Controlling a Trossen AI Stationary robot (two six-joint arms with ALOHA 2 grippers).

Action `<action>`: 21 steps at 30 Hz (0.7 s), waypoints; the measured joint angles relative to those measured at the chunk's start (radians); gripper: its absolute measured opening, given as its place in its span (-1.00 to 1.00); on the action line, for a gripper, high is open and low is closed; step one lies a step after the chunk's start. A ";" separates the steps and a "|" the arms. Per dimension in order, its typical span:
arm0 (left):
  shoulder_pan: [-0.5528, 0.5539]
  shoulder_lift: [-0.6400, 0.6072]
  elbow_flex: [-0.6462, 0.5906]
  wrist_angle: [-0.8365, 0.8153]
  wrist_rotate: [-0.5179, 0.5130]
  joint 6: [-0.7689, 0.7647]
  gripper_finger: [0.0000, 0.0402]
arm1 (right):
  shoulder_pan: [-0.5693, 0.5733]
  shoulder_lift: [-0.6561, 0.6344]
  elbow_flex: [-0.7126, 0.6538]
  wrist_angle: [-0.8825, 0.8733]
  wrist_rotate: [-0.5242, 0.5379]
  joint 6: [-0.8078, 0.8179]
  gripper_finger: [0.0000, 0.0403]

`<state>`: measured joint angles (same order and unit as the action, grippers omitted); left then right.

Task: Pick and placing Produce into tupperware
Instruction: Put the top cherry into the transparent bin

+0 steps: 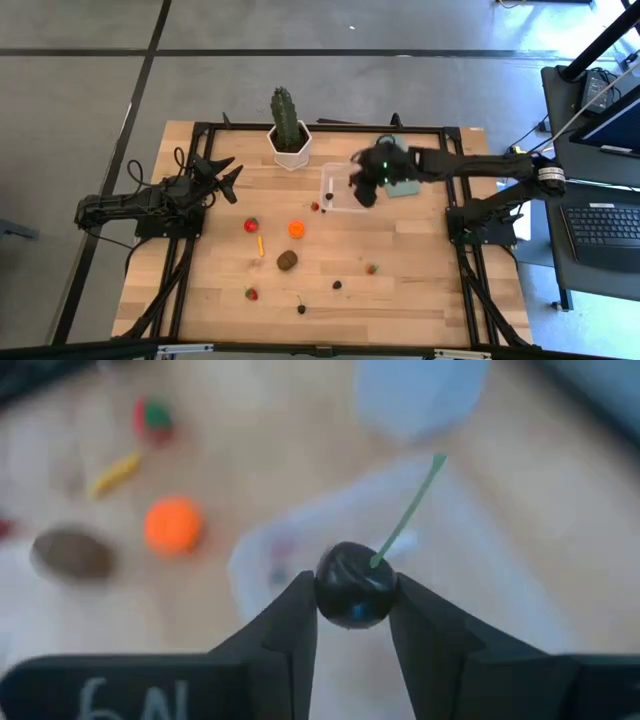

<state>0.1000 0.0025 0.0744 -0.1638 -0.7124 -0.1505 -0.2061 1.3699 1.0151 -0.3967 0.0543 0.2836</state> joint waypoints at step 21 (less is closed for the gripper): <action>0.000 0.000 0.000 0.000 0.000 0.000 -0.12 | -0.102 0.486 0.388 -0.362 -0.107 -0.139 -0.42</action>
<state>0.0998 0.0028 0.0743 -0.1638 -0.7124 -0.1509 -0.3077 1.8558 1.4033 -0.7584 -0.0525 0.1450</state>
